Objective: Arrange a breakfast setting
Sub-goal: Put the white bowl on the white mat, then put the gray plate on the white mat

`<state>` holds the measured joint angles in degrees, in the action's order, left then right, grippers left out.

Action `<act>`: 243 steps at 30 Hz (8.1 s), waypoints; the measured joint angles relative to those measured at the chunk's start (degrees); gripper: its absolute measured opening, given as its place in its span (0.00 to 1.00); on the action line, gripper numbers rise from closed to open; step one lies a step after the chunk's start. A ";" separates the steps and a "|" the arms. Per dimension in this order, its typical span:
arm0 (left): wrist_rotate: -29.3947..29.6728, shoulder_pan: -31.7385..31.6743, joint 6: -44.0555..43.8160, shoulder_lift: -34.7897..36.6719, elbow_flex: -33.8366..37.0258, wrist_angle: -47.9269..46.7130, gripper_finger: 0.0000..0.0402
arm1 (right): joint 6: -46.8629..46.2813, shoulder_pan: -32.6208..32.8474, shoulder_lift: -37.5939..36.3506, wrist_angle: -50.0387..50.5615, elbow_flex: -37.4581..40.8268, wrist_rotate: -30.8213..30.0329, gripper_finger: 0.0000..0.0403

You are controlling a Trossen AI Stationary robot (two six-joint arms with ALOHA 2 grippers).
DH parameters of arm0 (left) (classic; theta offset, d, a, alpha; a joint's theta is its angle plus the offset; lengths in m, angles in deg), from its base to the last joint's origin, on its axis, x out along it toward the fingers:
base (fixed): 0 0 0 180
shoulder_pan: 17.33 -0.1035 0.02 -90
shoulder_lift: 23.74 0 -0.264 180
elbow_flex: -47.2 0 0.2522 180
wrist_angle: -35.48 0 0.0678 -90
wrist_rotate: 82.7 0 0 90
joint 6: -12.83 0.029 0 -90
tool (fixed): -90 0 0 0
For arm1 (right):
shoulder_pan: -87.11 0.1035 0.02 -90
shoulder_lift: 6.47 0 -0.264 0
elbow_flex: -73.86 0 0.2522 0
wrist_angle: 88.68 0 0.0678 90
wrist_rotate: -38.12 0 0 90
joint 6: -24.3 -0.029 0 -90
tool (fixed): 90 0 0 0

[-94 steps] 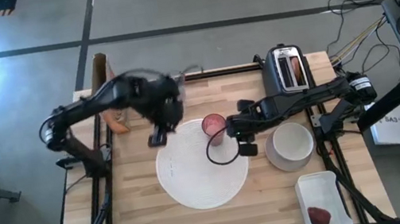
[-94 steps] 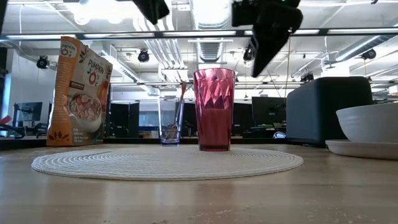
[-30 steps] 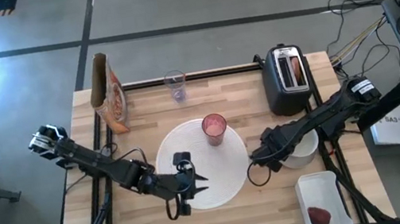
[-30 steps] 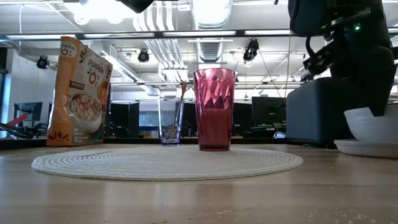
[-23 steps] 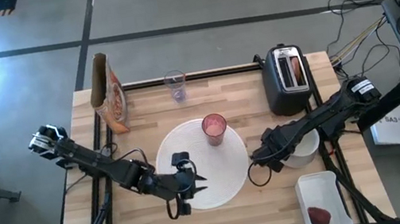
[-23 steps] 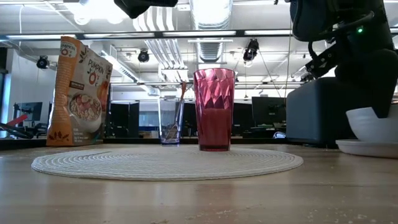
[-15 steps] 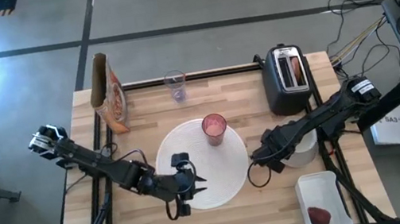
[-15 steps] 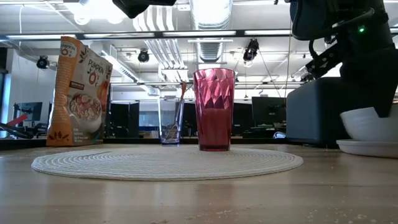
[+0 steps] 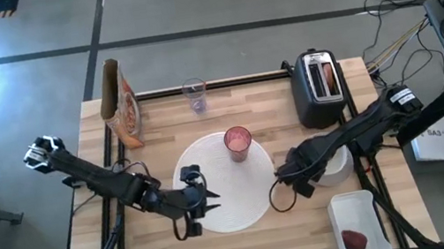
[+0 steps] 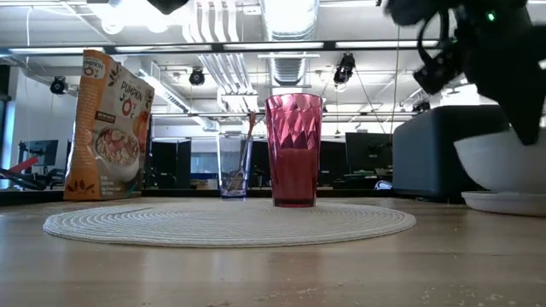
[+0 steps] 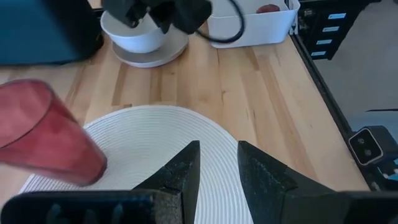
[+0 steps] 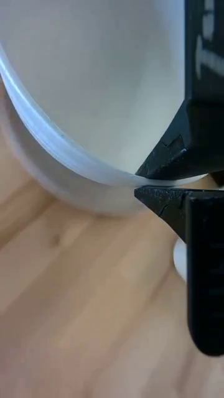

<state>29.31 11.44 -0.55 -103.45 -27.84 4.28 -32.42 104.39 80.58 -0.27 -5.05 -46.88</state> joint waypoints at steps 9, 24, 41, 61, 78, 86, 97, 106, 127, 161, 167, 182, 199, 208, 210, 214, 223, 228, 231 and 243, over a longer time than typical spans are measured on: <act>0.02 0.59 -2.43 5.01 0.00 -3.42 0.23 | 12.27 1.26 0.07 -8.88 -11.02 -1.96 0.02; -0.01 1.59 -3.53 10.63 0.00 -4.73 0.23 | 52.97 3.80 5.72 -27.01 -17.53 -2.07 0.02; 0.06 4.80 -10.17 15.15 0.02 -9.49 0.23 | 89.53 3.46 12.50 -27.46 -20.65 -14.92 0.02; 0.12 5.83 -11.79 15.22 0.02 -9.30 0.23 | 97.30 -2.56 12.51 -41.23 -20.63 -8.68 0.02; 0.10 6.09 -11.81 15.55 0.02 -10.62 0.23 | 102.18 -5.27 19.25 -47.40 -22.53 -11.00 0.02; 0.10 6.09 -11.81 16.65 0.02 -10.64 0.23 | 102.81 -5.30 21.67 -47.62 -22.77 -11.04 0.02; 0.10 6.09 -11.81 16.90 0.02 -10.89 0.23 | 105.76 -5.31 25.17 -51.47 -22.77 -17.38 0.02; 0.10 6.13 -11.81 16.99 0.02 -11.71 0.23 | 102.53 -5.29 25.44 -52.02 -22.75 -18.10 0.02; 0.10 6.13 -11.81 17.01 0.02 -11.91 0.23 | 80.72 -5.65 25.49 -55.72 -22.75 -13.23 0.02; 0.08 6.18 -11.82 17.01 0.02 -12.05 0.23 | 78.63 -7.11 27.13 -57.50 -22.66 -10.98 0.02; 0.08 6.18 -11.81 17.01 0.02 -12.17 0.23 | 76.21 -7.96 26.77 -54.73 -22.71 -11.01 0.02; 0.09 6.18 -11.81 17.01 0.02 -12.19 0.23 | 75.69 -8.33 26.53 -53.66 -22.71 -11.00 0.02; -0.01 6.18 -11.83 17.01 0.02 -12.33 0.23 | 75.27 -8.31 25.70 -54.03 -22.72 -9.53 0.23; -0.04 6.24 -12.68 17.01 0.03 -12.70 0.23 | 71.83 -8.31 20.63 -53.26 -23.17 -10.95 0.25; -0.05 6.24 -12.78 16.96 0.26 -12.65 0.23 | 69.33 -8.31 19.13 -50.92 -23.70 -11.03 0.25; -0.61 6.58 -13.95 15.46 0.41 -13.20 0.23 | 61.09 -8.29 16.53 -43.98 -24.47 -10.97 0.24; -4.58 6.83 -14.70 11.28 0.44 -13.60 0.23 | 41.16 -6.36 12.92 -27.00 -24.59 -10.90 0.20; -4.67 6.94 -13.54 10.85 0.44 -13.59 0.23 | 27.95 -4.43 12.85 -15.52 -24.25 -10.86 0.19; -5.52 6.94 -11.72 10.95 0.44 -13.61 0.23 | 18.18 -3.83 12.83 -7.52 -22.89 -10.83 0.19; -8.08 6.96 -6.61 11.19 0.44 -14.32 0.23 | 9.28 -3.70 12.83 1.51 -11.05 -3.39 0.29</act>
<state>21.22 18.40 -7.15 -92.25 -27.40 -10.04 -23.14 100.69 93.41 1.24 -16.10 -50.27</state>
